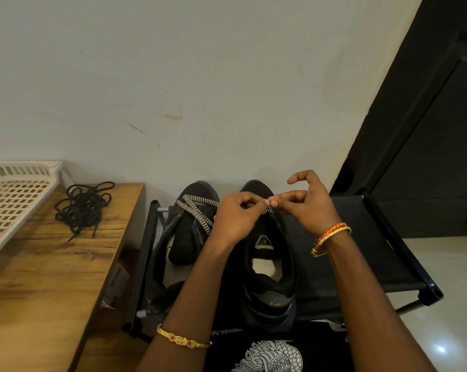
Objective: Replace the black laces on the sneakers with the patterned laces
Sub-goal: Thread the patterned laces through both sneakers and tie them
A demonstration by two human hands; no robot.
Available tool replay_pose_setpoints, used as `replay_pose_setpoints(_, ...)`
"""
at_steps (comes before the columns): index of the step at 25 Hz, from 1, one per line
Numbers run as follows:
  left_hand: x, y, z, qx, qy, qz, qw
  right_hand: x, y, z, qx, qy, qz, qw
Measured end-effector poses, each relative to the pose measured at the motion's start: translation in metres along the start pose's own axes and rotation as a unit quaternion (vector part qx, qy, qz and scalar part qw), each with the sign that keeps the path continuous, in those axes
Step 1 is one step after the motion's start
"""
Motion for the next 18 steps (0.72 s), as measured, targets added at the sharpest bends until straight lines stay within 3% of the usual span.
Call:
replay_pose_setpoints(3, -0.003, -0.005, -0.006, -0.058, -0.021, 0.036, 0.997, -0.002, -0.003, 0.008, 0.032, 0.034, 0.018, 0.999)
replay_pose_setpoints(7, 0.003, -0.004, -0.002, -0.228, -0.028, 0.084, 0.970, 0.003, 0.007, 0.024, 0.184, 0.090, -0.053, 0.977)
replay_pose_setpoints(10, 0.004, 0.002, -0.003, -0.274, -0.050, 0.091, 0.956, 0.004, 0.016, 0.024, 0.260, 0.084, -0.028, 0.961)
replay_pose_setpoints(18, 0.005, 0.015, -0.015, -0.244, -0.150, 0.050, 0.957, -0.004, -0.001, 0.037, 0.169, 0.194, -0.012, 0.966)
Point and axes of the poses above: each hand's wrist, its own x-axis away from the middle knuckle, its own y-axis out of the palm, z = x × y, the point moved 6 cm from there along -x, towards the middle knuckle, and after that the axes turned 7 degrees about z, right-handed, at the moved point
